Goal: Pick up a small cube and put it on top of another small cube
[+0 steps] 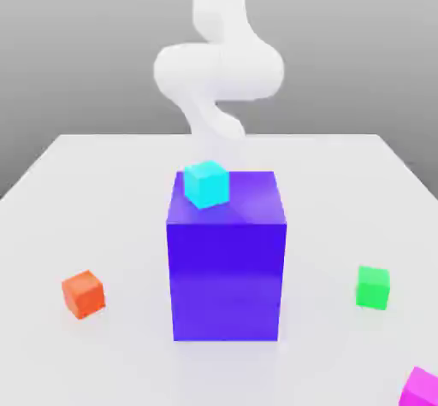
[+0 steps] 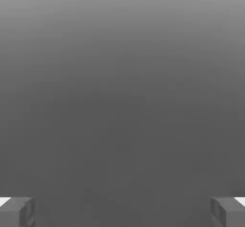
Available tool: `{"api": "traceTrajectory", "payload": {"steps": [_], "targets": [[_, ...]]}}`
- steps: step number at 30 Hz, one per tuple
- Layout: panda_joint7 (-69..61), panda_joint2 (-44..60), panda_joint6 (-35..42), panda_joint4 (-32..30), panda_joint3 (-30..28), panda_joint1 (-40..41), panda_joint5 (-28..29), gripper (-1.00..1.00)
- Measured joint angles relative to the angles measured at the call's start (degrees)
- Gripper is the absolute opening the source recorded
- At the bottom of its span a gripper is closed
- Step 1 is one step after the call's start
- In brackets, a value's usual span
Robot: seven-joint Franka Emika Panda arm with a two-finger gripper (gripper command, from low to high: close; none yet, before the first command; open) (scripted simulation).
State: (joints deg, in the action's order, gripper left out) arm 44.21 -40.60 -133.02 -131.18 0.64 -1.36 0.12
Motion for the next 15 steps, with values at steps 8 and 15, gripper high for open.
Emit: {"api": "traceTrajectory", "payload": {"steps": [8, 15], "targets": [[-5.1, 17.0, -4.0, 1.9, 2.5, -4.1, 0.6, 0.00], [-9.1, 31.5, -7.5, 3.6, 5.3, -7.2, 1.7, 0.00]]}}
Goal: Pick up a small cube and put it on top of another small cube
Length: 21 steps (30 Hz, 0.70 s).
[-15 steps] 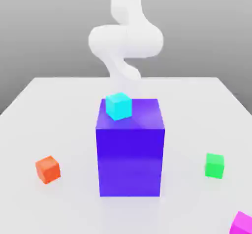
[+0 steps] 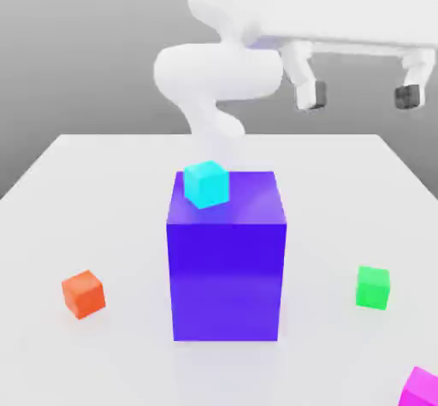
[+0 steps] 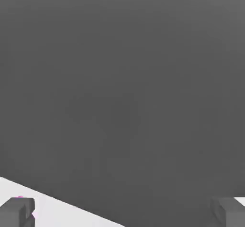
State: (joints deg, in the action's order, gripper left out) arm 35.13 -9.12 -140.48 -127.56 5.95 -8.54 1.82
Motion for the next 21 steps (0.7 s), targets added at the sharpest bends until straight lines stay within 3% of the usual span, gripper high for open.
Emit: {"api": "traceTrajectory", "payload": {"steps": [15, 20, 21], "targets": [[-5.9, 31.5, -7.2, 3.6, 4.4, -8.0, 6.1, 0.00], [-5.0, 41.9, -13.5, 5.8, 2.7, -10.4, 8.8, 0.00], [-4.8, 43.0, -14.3, 6.0, 2.4, -10.6, 9.1, -1.00]]}}
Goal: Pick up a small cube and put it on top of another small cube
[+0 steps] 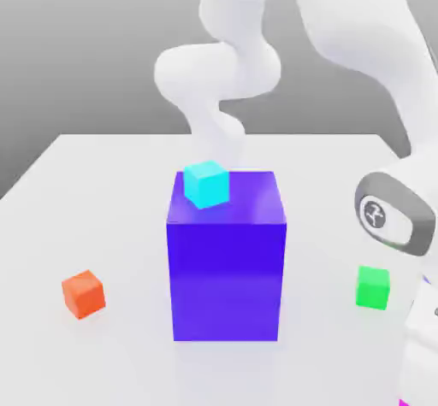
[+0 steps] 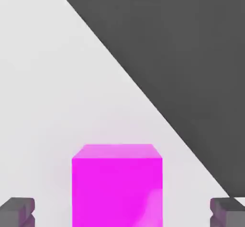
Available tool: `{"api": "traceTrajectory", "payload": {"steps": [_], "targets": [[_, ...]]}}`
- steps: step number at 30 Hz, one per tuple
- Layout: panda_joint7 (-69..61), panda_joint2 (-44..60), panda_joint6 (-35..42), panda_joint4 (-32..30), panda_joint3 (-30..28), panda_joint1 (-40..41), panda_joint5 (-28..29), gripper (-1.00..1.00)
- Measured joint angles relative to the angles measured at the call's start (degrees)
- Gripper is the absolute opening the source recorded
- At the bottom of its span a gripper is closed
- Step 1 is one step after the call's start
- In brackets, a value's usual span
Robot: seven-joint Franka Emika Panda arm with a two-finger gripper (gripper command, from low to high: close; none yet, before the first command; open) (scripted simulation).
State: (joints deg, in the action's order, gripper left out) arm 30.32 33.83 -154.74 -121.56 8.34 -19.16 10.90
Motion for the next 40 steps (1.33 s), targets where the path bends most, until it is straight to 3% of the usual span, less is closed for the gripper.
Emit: {"api": "traceTrajectory", "payload": {"steps": [6, 11, 21, 26, 31, 36, 37, 40], "targets": [[0.1, 0.5, -0.4, 0.1, -0.1, -0.1, 0.1, -1.00], [-1.8, -7.2, 5.4, -1.9, 1.7, 1.2, -2.1, -1.00], [-22.4, -23.3, 4.7, -18.8, 8.2, 0.9, 0.8, -1.00], [-38.6, -31.7, 3.2, -28.0, 12.0, -0.3, -4.8, -1.00], [-55.7, -37.7, 1.1, -35.9, 12.2, -4.9, -13.5, -1.00], [-51.2, -28.8, -7.7, -36.2, 9.9, -5.3, -5.6, -1.00], [-49.6, -27.0, -9.3, -36.1, 8.8, -6.0, -3.4, 1.00], [-49.6, -27.0, -9.3, -36.1, 8.8, -5.9, -3.4, 1.00]]}}
